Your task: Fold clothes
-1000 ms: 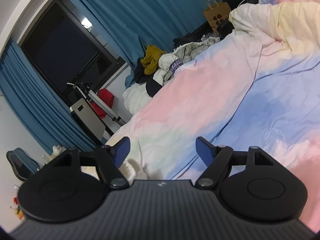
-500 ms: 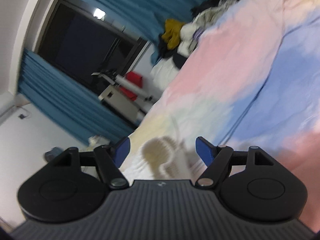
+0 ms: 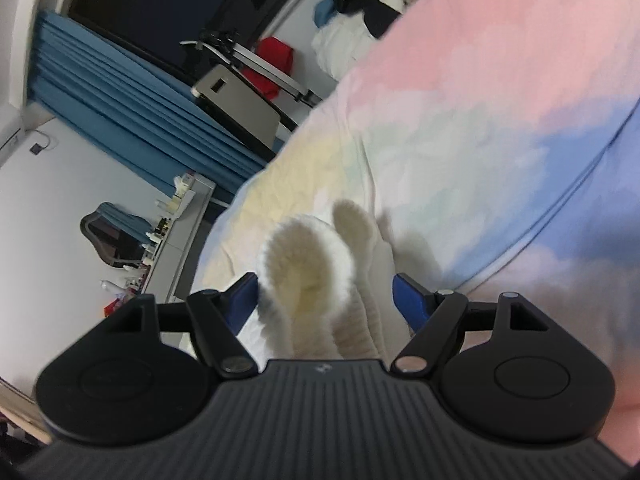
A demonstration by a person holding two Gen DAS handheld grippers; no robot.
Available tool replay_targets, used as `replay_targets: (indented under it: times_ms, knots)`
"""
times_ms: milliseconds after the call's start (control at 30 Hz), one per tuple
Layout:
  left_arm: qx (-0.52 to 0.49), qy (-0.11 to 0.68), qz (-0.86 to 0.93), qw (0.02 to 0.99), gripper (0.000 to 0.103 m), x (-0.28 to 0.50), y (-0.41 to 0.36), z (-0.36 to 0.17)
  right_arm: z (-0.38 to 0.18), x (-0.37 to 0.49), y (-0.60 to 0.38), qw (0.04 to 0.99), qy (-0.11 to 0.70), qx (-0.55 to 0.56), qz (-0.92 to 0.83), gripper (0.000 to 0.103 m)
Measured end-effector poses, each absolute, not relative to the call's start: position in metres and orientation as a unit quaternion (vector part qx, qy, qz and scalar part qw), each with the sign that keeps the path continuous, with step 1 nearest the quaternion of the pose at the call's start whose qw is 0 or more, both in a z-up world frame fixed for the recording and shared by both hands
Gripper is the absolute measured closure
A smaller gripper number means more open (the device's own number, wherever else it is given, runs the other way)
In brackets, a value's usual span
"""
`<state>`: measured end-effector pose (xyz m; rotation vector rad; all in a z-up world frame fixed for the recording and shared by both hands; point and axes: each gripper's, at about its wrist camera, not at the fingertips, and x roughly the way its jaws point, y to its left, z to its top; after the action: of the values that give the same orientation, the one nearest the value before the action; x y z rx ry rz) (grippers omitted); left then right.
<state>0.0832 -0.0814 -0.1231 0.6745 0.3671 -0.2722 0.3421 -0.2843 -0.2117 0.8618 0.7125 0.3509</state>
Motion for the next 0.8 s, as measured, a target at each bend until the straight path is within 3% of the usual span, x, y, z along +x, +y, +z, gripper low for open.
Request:
replay_targets:
  times_ms: [167,367,433,500,800]
  knots:
    - [0.292,0.193,-0.146,0.925,0.048,0.091,-0.076,-0.118,-0.205,0.341,-0.270,0.822,0.326,0.415,0.213,0.027]
    - [0.278,0.203,-0.144,0.928,0.053,0.093,-0.073,-0.114,-0.201,0.336,-0.241,0.868,0.349,0.297,0.190,0.028]
    - [0.277,0.206,-0.141,0.928,0.053,0.094,-0.073,-0.112,-0.200,0.333,-0.239,0.877,0.344,0.287,0.174,0.036]
    - [0.276,0.208,-0.137,0.928,0.054,0.095,-0.073,-0.111,-0.198,0.330,-0.238,0.881,0.337,0.285,0.169,0.056]
    - [0.262,0.215,-0.136,0.931,0.065,0.094,-0.072,-0.102,-0.184,0.314,-0.248,0.893,0.291,0.300,0.165,0.074]
